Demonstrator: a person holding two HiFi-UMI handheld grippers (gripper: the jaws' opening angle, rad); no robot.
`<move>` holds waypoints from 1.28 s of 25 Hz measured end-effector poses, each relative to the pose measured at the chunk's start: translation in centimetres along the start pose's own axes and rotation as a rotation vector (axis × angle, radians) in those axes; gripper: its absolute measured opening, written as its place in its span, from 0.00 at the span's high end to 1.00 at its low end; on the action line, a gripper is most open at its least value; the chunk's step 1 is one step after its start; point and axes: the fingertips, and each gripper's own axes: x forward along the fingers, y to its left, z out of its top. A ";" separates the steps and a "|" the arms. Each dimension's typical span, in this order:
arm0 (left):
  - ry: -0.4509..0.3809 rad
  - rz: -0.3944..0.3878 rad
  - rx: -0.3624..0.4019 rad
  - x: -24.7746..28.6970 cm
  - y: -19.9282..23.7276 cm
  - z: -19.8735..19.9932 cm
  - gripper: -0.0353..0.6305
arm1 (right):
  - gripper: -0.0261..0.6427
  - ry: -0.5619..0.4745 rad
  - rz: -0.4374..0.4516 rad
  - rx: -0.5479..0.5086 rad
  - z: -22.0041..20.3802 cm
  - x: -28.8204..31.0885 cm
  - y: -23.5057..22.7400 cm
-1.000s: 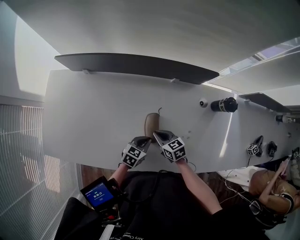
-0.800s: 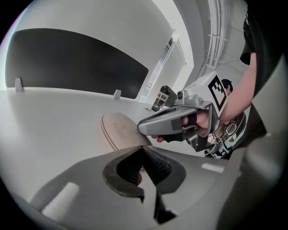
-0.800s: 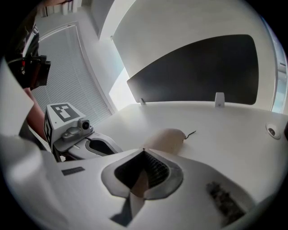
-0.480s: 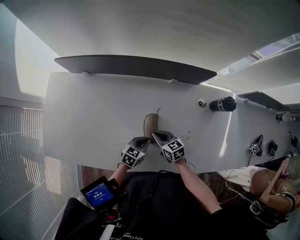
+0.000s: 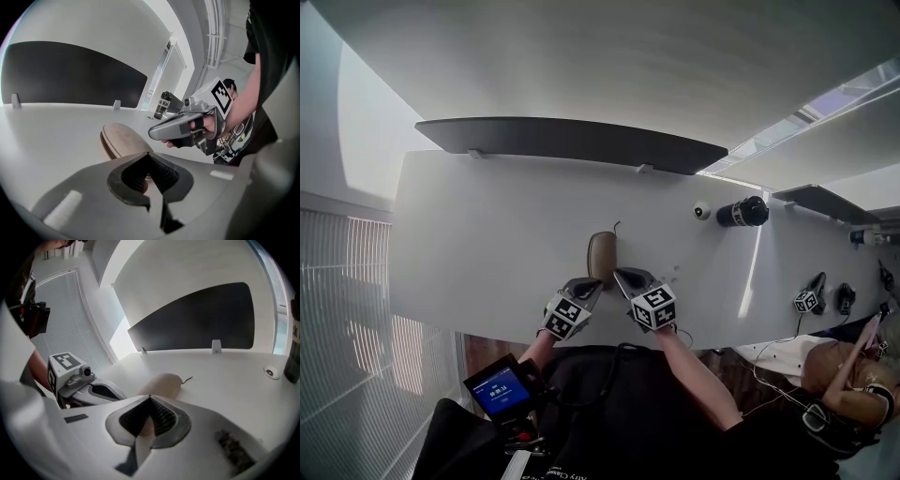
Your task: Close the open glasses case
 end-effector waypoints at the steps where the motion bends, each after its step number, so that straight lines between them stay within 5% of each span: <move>1: -0.005 0.000 0.009 -0.1 -0.2 0.2 0.94 | 0.96 -0.005 -0.003 -0.004 -0.1 -0.6 0.0; 7: -0.072 -0.005 0.084 -1.6 -1.6 2.8 0.94 | 0.96 -0.060 -0.026 -0.004 -0.1 -3.9 0.4; 15: -0.171 0.099 0.243 -5.5 -2.7 4.4 0.94 | 0.96 -0.164 -0.087 -0.108 1.0 -9.3 2.5; 25: -0.263 0.037 0.301 -12.7 -6.1 4.5 0.94 | 0.96 -0.248 -0.240 -0.134 0.3 -12.2 9.0; 32: -0.260 0.059 0.348 -14.2 -8.9 3.7 0.94 | 0.96 -0.314 -0.194 -0.141 -0.5 -14.0 13.6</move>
